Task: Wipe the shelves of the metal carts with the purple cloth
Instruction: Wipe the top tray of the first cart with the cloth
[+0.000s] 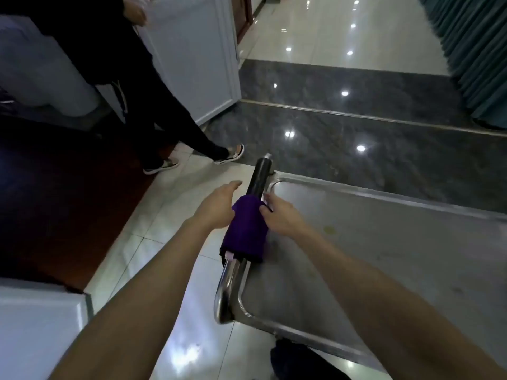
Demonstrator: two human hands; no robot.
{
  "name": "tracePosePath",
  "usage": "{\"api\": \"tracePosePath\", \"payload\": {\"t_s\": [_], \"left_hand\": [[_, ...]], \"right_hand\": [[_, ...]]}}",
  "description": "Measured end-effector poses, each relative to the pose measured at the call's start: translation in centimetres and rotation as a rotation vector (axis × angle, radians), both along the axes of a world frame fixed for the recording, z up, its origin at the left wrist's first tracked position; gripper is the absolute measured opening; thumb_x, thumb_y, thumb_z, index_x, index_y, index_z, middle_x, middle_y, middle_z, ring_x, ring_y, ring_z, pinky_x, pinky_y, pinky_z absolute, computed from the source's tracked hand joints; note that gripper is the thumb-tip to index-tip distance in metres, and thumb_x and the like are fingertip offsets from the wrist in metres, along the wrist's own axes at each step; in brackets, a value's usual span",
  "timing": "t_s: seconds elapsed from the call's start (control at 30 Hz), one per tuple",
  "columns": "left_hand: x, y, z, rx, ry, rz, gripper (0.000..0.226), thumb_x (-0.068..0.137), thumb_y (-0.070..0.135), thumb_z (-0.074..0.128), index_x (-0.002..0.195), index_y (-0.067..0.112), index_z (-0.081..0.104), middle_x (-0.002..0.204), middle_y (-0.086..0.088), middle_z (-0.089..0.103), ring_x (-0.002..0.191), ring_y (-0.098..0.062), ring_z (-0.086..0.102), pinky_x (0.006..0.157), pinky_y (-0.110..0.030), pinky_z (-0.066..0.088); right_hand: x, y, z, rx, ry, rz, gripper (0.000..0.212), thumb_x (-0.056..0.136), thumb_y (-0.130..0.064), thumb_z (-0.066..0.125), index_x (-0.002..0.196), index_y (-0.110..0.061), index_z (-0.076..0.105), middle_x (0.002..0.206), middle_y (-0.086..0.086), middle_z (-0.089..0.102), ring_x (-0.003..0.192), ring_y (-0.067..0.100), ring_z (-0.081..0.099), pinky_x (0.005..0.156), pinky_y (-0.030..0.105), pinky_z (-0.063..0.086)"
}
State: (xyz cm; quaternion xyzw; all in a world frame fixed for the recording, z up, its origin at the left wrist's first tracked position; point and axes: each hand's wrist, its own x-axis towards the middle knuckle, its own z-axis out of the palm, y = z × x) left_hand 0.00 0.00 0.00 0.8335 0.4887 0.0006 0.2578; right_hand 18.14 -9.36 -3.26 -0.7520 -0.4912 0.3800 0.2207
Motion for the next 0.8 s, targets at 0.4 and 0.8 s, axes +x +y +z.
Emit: {"api": "tracePosePath", "payload": {"t_s": [0.4, 0.8], "left_hand": [[-3.2, 2.0, -0.6, 0.048, 0.081, -0.086, 0.023, 0.094, 0.037, 0.066, 0.112, 0.023, 0.069, 0.107, 0.0, 0.061, 0.1, -0.023, 0.061, 0.09, -0.043, 0.056], [-6.3, -8.5, 6.8, -0.133, -0.553, -0.193, 0.027, 0.091, 0.032, 0.087, 0.103, 0.046, 0.068, 0.097, 0.013, 0.078, 0.09, -0.005, 0.075, 0.067, -0.027, 0.065]], "right_hand": [[1.0, -2.0, 1.2, 0.141, 0.0, -0.03, 0.013, 0.107, -0.042, 0.065, 0.101, -0.03, 0.064, 0.092, -0.012, 0.066, 0.084, 0.009, 0.064, 0.068, 0.026, 0.047], [-2.6, -18.6, 5.1, 0.391, -0.027, -0.473, 0.03, 0.11, -0.028, 0.06, 0.138, -0.037, 0.055, 0.111, -0.025, 0.061, 0.097, -0.006, 0.063, 0.069, 0.008, 0.044]]}}
